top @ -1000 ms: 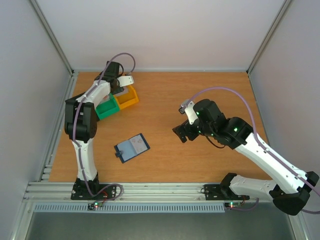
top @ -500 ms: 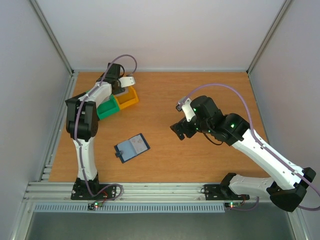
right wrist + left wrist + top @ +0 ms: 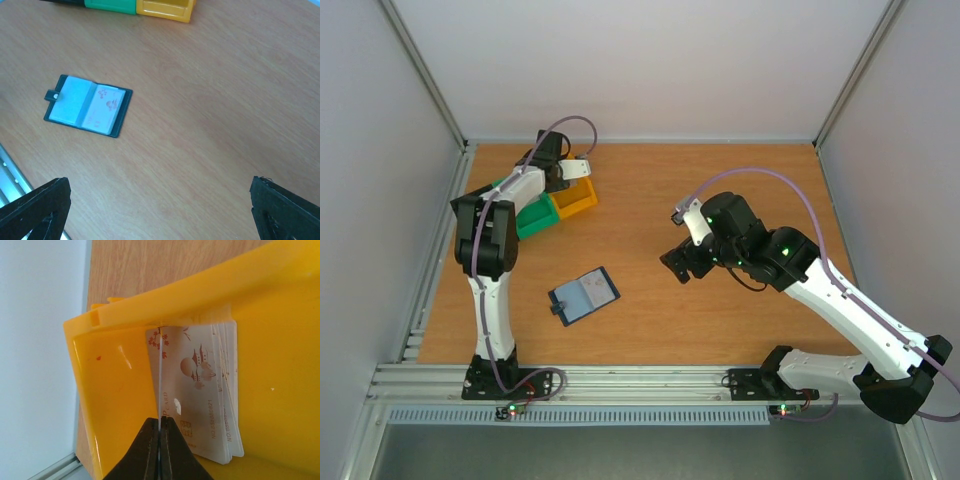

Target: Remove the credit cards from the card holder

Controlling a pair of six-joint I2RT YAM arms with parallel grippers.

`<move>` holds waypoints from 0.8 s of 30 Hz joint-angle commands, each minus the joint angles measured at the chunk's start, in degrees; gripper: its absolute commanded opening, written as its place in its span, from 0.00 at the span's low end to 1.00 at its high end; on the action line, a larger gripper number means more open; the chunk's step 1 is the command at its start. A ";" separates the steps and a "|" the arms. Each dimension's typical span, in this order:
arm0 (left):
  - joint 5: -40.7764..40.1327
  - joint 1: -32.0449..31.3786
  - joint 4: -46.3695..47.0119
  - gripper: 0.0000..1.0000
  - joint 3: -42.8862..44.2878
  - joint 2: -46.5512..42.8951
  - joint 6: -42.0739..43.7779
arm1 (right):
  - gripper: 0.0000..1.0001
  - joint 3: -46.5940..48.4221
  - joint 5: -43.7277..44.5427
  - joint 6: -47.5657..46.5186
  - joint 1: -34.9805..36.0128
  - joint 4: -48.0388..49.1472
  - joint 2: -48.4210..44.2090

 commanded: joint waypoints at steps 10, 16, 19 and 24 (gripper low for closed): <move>-3.54 0.29 4.44 0.11 1.66 4.33 1.18 | 0.99 1.06 -3.42 -0.22 -0.24 -0.90 -1.34; -2.28 0.29 2.69 0.39 2.27 3.81 -1.44 | 0.99 1.23 -4.14 -0.19 -0.24 -1.33 -1.55; -0.83 0.29 0.62 0.54 2.82 2.80 -2.33 | 0.99 1.15 -4.34 -0.29 -0.28 -1.39 -1.55; 3.97 0.29 -5.00 0.64 4.30 0.53 -5.06 | 0.99 1.17 -4.65 0.01 -0.23 -1.07 -1.66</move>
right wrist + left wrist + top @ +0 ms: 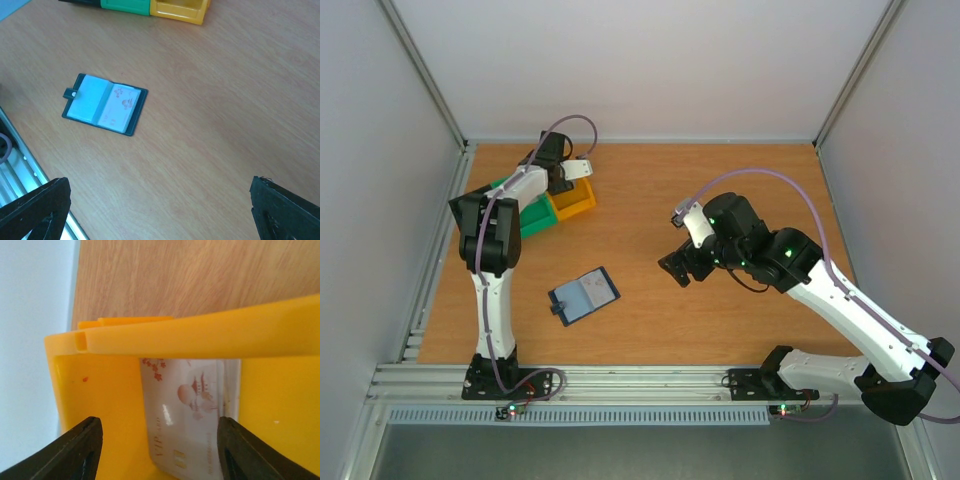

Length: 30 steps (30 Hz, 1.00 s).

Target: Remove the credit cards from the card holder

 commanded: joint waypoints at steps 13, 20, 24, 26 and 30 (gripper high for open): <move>27.46 0.62 -26.53 0.99 13.11 -11.49 -15.04 | 0.98 -2.03 8.41 5.87 -0.24 6.62 -7.19; 44.29 0.78 -49.96 0.99 17.09 -20.83 -25.38 | 0.98 -0.04 7.53 11.13 -0.23 7.25 -1.75; 45.12 0.78 -63.96 0.99 17.22 -24.48 -28.24 | 0.93 1.15 0.96 14.67 0.12 8.27 5.09; 44.17 0.78 -67.99 0.99 13.43 -27.27 -28.06 | 0.88 0.74 -0.13 15.59 1.37 9.64 8.70; 37.68 0.57 -67.87 0.99 0.12 -34.08 -28.81 | 0.85 1.09 0.89 17.67 5.01 11.99 17.62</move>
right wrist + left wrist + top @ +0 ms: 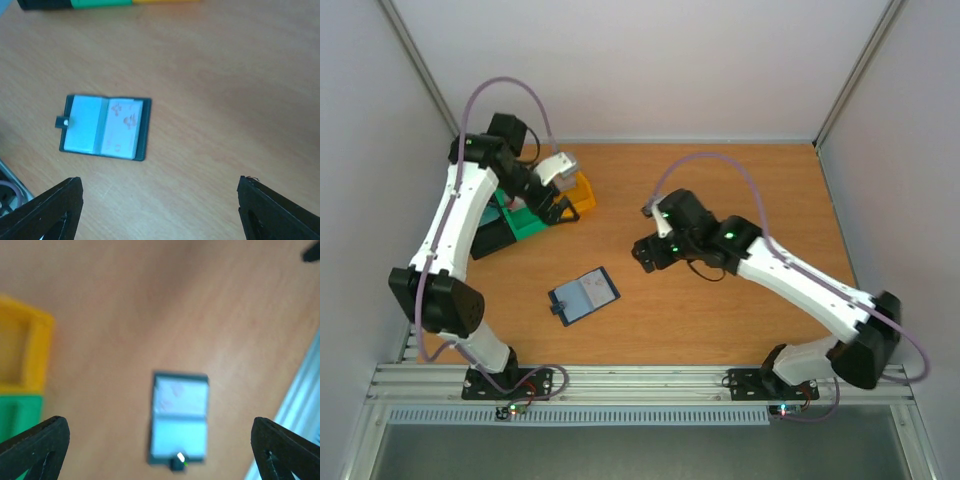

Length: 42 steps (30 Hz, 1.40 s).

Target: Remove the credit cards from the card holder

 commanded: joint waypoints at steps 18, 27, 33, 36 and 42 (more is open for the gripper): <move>-8.22 0.07 4.51 0.99 -40.95 5.68 -4.64 | 0.62 12.46 -8.81 11.22 4.57 1.33 36.57; -13.87 -0.12 11.79 0.99 -45.10 10.06 -4.13 | 0.57 15.03 -14.36 11.74 4.57 1.62 43.65; -8.05 -0.12 11.98 0.99 -44.90 12.49 -1.97 | 0.56 14.73 -17.28 13.42 4.39 3.14 44.98; -7.38 -0.12 12.81 0.99 -44.02 12.90 -2.18 | 0.55 14.24 -18.03 14.84 4.03 4.14 44.92; -3.44 -0.82 15.98 0.99 -42.75 12.85 -4.29 | 0.53 7.35 -26.29 19.69 1.39 13.94 42.29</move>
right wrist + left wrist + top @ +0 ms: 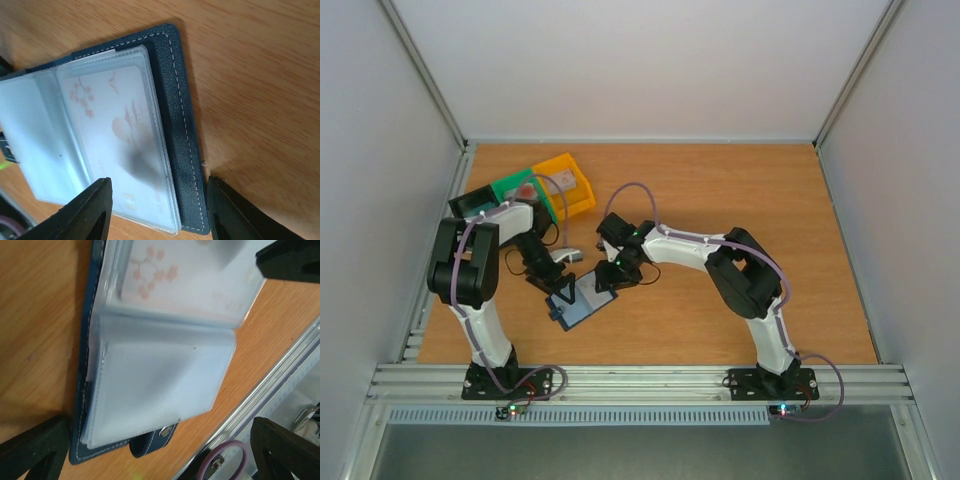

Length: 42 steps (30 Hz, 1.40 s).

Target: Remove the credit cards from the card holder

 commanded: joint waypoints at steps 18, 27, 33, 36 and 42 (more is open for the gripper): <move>2.53 -2.91 11.13 0.79 -0.06 0.48 1.41 | 0.54 -2.96 5.99 0.28 -2.28 -3.51 -7.74; -9.16 1.52 0.80 0.85 5.51 -8.77 7.41 | 0.55 0.99 5.64 -5.04 -2.19 -8.37 -7.71; -22.65 1.53 1.25 0.84 -1.88 -15.80 13.41 | 0.55 2.06 5.52 -5.29 -1.73 -8.84 -6.97; -22.90 1.50 2.14 0.83 -4.95 -17.76 13.48 | 0.56 2.07 3.99 -5.03 -1.74 -7.79 -6.76; -28.97 -2.33 13.90 0.83 -16.38 -20.64 17.63 | 0.56 1.63 1.14 -4.13 -1.74 -5.91 -5.44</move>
